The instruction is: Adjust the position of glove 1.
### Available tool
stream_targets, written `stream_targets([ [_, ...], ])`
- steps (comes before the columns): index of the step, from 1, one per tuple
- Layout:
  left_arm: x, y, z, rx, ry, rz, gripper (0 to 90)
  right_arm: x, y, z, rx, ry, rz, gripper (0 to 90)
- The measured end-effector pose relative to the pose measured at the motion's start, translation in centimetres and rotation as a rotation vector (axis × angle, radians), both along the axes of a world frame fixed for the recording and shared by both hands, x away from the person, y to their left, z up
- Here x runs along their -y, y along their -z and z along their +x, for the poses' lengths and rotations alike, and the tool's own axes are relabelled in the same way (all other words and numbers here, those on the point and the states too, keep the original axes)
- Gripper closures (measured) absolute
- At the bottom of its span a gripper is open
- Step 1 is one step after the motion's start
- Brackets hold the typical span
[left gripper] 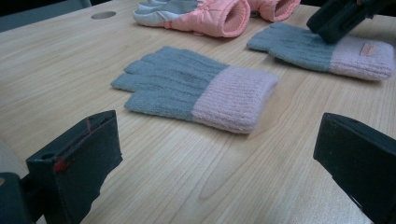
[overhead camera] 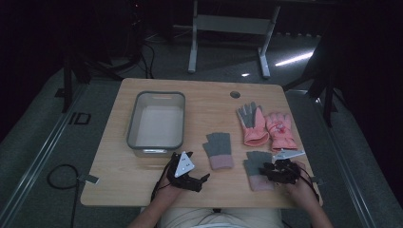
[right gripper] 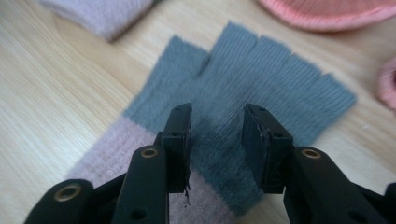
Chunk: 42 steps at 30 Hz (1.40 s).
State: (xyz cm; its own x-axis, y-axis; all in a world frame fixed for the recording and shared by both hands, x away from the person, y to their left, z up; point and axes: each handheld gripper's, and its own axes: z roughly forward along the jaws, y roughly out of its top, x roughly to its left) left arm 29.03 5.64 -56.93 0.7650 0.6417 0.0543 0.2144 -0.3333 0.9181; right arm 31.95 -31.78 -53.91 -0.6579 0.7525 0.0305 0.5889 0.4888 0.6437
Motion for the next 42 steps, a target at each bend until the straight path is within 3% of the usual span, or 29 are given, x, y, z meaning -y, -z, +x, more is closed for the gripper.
stream_targets([
  [3,0.0,0.0,0.0,0.002,-0.001,0.003,0.4,-0.4,0.5,-0.1,0.001,0.001,-0.026,64.2],
  [7,0.1,0.0,-0.1,0.004,-0.001,0.007,0.4,-0.9,0.5,-0.2,0.02,0.006,-0.068,74.4],
  [10,0.0,0.0,0.0,-0.001,-0.001,0.002,0.4,-1.0,0.4,-0.1,0.004,0.03,-0.064,80.8],
  [13,0.0,0.0,0.0,0.002,-0.001,0.004,0.4,-0.8,0.4,0.1,-0.019,0.067,-0.03,83.8],
  [17,0.1,0.0,-0.1,0.006,-0.001,0.008,0.4,-0.6,0.2,0.0,-0.016,0.085,0.0,85.2],
  [18,0.1,0.0,-0.1,0.01,-0.001,0.012,0.4,-0.7,-0.7,-0.4,0.017,0.083,0.004,85.5],
  [20,0.1,0.0,-0.1,0.009,0.001,0.012,0.4,-0.6,-2.0,-0.4,0.041,0.091,0.019,85.4],
  [22,0.1,0.0,-0.1,0.005,-0.001,0.008,0.4,-0.6,-3.4,0.0,0.05,0.1,0.064,85.4],
  [24,0.0,0.0,-0.1,0.004,-0.001,0.006,0.4,-0.6,-3.9,0.1,0.062,0.099,0.07,85.4],
  [26,0.1,0.0,-0.1,0.007,0.0,0.008,0.4,-1.4,-6.3,0.8,0.101,0.096,0.091,85.4],
  [28,0.1,0.0,-0.1,0.007,0.0,0.007,0.4,-1.7,-6.9,1.0,0.113,0.09,0.1,85.4],
  [29,0.1,0.0,-0.1,0.004,-0.005,0.007,0.4,-2.5,-8.2,1.4,0.135,0.083,0.113,85.4],
  [30,0.1,0.0,-0.1,0.004,-0.005,0.007,0.4,-2.5,-8.2,1.4,0.135,0.083,0.113,85.4],
  [32,0.1,0.0,0.0,0.004,-0.006,0.007,0.4,-4.0,-9.5,2.1,0.156,0.059,0.132,85.3],
  [42,0.1,0.0,0.0,0.006,0.002,0.007,0.4,-8.5,-10.8,4.4,0.164,-0.006,0.165,85.1],
])
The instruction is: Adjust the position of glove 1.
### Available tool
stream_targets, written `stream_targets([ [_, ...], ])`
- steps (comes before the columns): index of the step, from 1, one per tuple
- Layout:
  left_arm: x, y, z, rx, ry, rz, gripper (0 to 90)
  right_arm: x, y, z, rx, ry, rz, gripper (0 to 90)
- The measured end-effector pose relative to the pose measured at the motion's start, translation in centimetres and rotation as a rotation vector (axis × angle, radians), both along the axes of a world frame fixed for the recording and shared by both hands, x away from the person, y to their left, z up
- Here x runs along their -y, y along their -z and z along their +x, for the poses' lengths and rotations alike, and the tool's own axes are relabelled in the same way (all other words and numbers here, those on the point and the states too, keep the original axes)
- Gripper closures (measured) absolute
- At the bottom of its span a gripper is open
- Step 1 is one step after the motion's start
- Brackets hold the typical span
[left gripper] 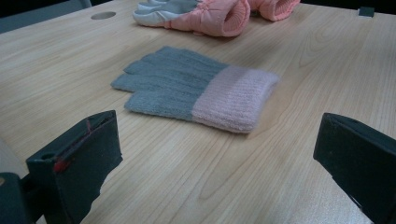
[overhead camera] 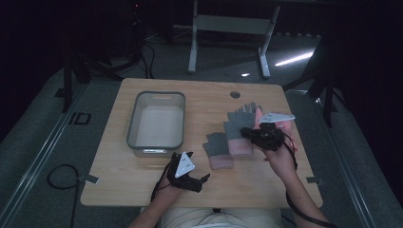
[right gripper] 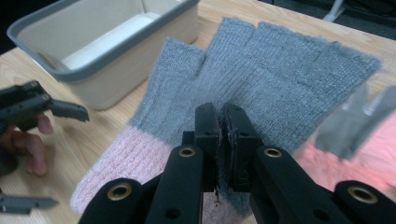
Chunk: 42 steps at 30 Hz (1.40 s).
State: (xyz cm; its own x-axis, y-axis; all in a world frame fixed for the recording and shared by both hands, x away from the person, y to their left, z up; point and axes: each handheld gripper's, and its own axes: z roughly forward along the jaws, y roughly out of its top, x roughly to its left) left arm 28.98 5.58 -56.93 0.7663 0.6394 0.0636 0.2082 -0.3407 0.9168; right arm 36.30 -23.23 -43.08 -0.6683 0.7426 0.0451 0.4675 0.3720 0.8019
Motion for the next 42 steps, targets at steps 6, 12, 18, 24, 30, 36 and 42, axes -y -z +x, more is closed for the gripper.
stream_targets([
  [6,0.0,0.0,0.0,0.004,0.0,0.004,0.4,-2.2,0.6,0.9,-0.006,-0.031,-0.01,85.0],
  [12,0.0,0.0,0.0,0.001,0.0,0.0,0.4,-3.0,2.0,1.8,-0.046,-0.053,0.012,85.0],
  [18,0.0,0.0,-0.1,0.006,0.0,0.006,0.4,-4.2,4.1,2.6,-0.095,-0.076,-0.016,84.7],
  [24,0.1,0.0,-0.1,0.009,0.0,0.006,0.4,-4.6,5.1,2.7,-0.12,-0.08,-0.026,84.3],
  [30,-0.1,0.0,0.0,-0.009,0.021,-0.01,0.4,-5.1,7.5,3.3,-0.178,-0.084,-0.066,84.0],
  [36,-0.1,0.0,0.0,-0.016,0.032,-0.011,0.4,-5.1,8.8,3.6,-0.209,-0.084,-0.091,83.5],
  [42,0.0,0.0,0.1,-0.034,0.051,-0.007,0.4,-5.3,9.7,4.0,-0.237,-0.09,-0.103,82.8],
])
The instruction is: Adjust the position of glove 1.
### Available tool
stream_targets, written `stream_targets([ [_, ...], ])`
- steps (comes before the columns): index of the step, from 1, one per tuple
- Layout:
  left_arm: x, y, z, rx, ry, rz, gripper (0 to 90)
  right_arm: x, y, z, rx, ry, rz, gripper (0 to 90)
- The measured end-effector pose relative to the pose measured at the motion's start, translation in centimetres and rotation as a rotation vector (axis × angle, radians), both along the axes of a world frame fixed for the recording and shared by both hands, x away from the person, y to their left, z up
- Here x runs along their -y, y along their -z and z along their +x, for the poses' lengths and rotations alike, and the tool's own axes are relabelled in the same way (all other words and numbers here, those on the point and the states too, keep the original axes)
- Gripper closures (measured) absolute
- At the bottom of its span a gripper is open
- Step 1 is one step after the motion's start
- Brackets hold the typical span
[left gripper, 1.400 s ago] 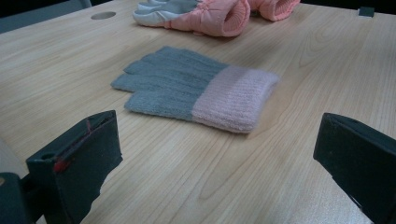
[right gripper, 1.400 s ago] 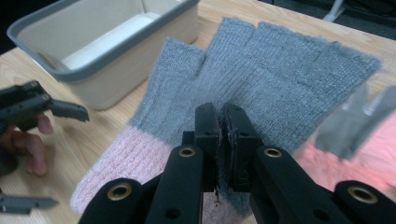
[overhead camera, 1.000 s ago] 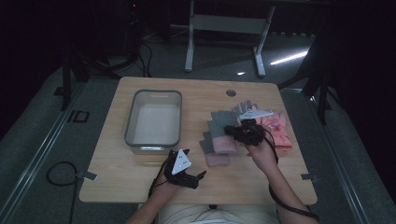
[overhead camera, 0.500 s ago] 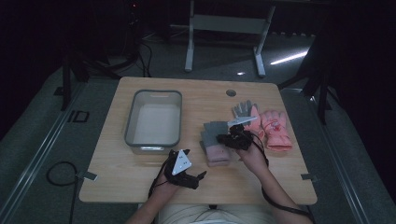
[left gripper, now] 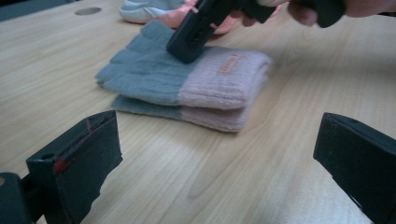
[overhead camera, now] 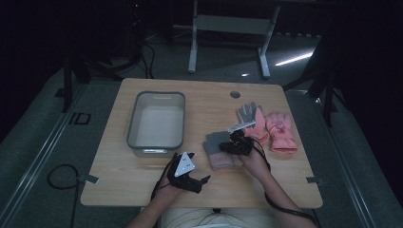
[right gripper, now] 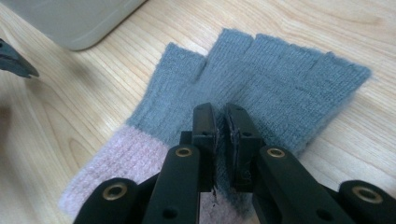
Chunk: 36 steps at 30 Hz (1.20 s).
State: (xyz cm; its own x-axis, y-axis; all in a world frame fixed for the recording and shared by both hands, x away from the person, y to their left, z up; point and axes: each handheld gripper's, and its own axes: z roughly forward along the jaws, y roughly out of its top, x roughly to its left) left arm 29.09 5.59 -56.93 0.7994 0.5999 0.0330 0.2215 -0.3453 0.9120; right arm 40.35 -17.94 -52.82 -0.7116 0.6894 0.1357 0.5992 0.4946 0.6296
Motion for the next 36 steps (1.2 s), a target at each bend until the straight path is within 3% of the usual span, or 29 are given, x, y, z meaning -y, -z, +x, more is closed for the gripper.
stream_targets([
  [3,0.2,0.0,0.0,-0.004,-0.02,0.015,0.5,-0.1,0.4,0.1,-0.006,-0.003,-0.012,81.2],
  [6,0.5,0.0,-0.1,0.006,-0.042,0.045,7.3,0.0,0.7,0.2,-0.012,-0.002,-0.01,79.5],
  [9,0.6,0.0,-0.2,0.028,-0.04,0.045,6.6,0.1,0.7,0.2,-0.015,-0.008,-0.006,77.8],
  [14,1.3,-0.2,-0.5,0.03,-0.02,0.032,3.2,0.1,0.8,0.1,-0.018,-0.012,-0.006,74.7],
  [17,2.3,-0.9,-1.0,0.045,0.01,0.06,6.8,0.3,0.1,0.2,-0.022,-0.005,0.011,69.8],
  [19,2.9,-1.3,-1.0,0.043,0.039,0.052,8.6,0.8,-0.8,0.4,-0.007,0.007,0.04,65.4],
  [21,3.4,-1.9,-0.8,0.007,0.053,0.052,9.3,1.2,-1.8,0.8,0.011,0.031,0.05,62.7],
  [23,3.4,-1.9,-0.8,0.007,0.053,0.052,10.6,1.4,-2.2,1.0,0.023,0.045,0.05,62.7],
  [26,4.7,-3.1,0.7,-0.005,0.078,0.106,14.5,1.9,-2.9,2.2,0.002,0.074,0.049,60.9],
  [28,5.1,-3.1,1.1,0.008,0.096,0.127,14.6,1.9,-2.9,2.4,-0.009,0.071,0.049,60.3],
  [30,5.6,-3.0,1.8,0.009,0.148,0.141,14.6,1.8,-2.6,3.2,-0.026,0.093,0.04,58.1],
  [31,6.3,-2.8,2.5,0.004,0.201,0.176,14.6,1.8,-2.3,3.7,-0.043,0.106,0.047,57.7],
  [33,6.8,-2.5,2.8,0.044,0.231,0.233,17.3,1.7,-2.0,4.2,-0.044,0.133,0.032,54.7],
  [34,6.8,-2.5,2.8,0.044,0.231,0.233,22.9,1.7,-2.0,4.2,-0.044,0.133,0.032,54.7],
  [35,6.8,-2.5,2.8,0.044,0.231,0.233,22.9,1.6,-1.8,4.5,-0.049,0.145,0.033,54.7],
  [36,7.2,-2.1,3.2,0.063,0.247,0.297,22.9,1.6,-1.8,4.5,-0.049,0.145,0.033,53.7],
])
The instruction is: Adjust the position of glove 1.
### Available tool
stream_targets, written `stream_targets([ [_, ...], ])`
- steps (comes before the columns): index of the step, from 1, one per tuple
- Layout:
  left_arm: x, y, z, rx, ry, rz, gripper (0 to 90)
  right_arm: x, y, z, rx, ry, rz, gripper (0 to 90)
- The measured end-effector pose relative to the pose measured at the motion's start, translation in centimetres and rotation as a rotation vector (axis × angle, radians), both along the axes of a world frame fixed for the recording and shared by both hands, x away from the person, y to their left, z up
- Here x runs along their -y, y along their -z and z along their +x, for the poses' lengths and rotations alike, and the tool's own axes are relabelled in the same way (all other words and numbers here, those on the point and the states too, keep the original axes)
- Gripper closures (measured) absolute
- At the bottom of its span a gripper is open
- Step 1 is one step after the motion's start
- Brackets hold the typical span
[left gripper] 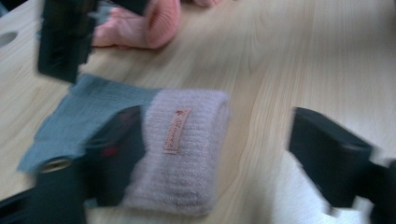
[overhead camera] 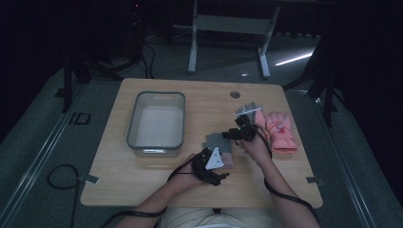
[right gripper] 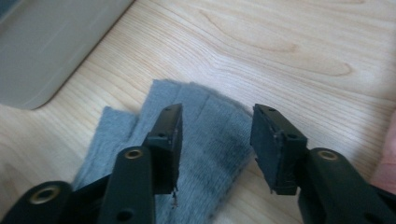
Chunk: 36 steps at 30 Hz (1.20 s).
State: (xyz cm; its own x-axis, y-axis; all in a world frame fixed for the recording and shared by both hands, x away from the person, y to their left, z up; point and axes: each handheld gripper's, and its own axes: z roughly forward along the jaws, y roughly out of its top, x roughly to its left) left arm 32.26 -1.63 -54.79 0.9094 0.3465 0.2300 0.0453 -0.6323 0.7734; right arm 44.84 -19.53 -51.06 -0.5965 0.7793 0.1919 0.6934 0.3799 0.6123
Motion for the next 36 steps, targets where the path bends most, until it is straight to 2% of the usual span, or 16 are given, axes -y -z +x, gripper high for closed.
stream_targets([
  [1,0.1,0.1,0.2,0.012,0.003,0.018,25.8,-0.3,0.4,0.4,-0.002,-0.001,-0.022,53.5],
  [3,0.2,0.3,0.5,0.024,0.003,0.039,27.9,-0.6,0.9,0.6,-0.017,-0.017,-0.035,51.5],
  [6,0.3,0.8,0.8,0.041,0.008,0.085,28.0,-0.7,1.6,1.0,-0.024,0.007,-0.044,48.0],
  [8,0.4,0.9,0.8,0.066,0.017,0.116,28.2,-0.8,1.9,1.1,-0.02,0.019,-0.057,46.9],
  [10,0.5,0.9,0.7,0.087,0.018,0.141,31.9,-0.9,2.2,1.3,-0.035,0.02,-0.056,44.9],
  [14,0.8,1.1,0.5,0.154,0.0,0.19,42.0,-1.0,2.9,1.4,-0.052,0.022,-0.067,42.4],
  [16,0.8,1.2,0.4,0.168,-0.006,0.198,46.0,-0.8,3.1,1.4,-0.06,0.028,-0.055,42.2],
  [19,0.9,1.5,0.0,0.218,-0.005,0.222,51.1,-0.7,3.1,1.3,-0.058,0.031,-0.046,42.1],
  [21,0.8,1.5,0.0,0.203,-0.004,0.21,56.6,-0.8,3.1,1.2,-0.066,0.035,-0.047,42.6],
  [24,0.3,1.2,0.5,0.147,0.004,0.177,64.1,-1.2,3.0,1.1,-0.08,0.023,-0.044,45.8],
  [25,0.2,1.1,0.7,0.127,0.006,0.167,65.5,-1.3,3.0,1.1,-0.094,0.023,-0.026,49.8],
  [27,-0.1,1.0,1.0,0.092,0.009,0.151,67.4,-1.1,3.2,1.3,-0.132,0.017,0.042,52.8],
  [28,-0.2,1.0,1.2,0.079,0.011,0.143,68.0,-1.1,3.3,1.4,-0.156,0.015,0.072,55.5],
  [30,-0.3,0.9,1.2,0.063,0.01,0.137,68.8,-1.1,3.6,1.5,-0.176,0.002,0.115,58.1],
  [33,-0.5,0.8,1.3,0.036,0.002,0.128,69.6,-1.3,3.6,1.6,-0.206,-0.006,0.148,66.3],
  [36,-0.9,0.7,1.6,-0.01,-0.001,0.098,70.2,-1.5,3.4,1.4,-0.189,-0.023,0.142,69.9],
])
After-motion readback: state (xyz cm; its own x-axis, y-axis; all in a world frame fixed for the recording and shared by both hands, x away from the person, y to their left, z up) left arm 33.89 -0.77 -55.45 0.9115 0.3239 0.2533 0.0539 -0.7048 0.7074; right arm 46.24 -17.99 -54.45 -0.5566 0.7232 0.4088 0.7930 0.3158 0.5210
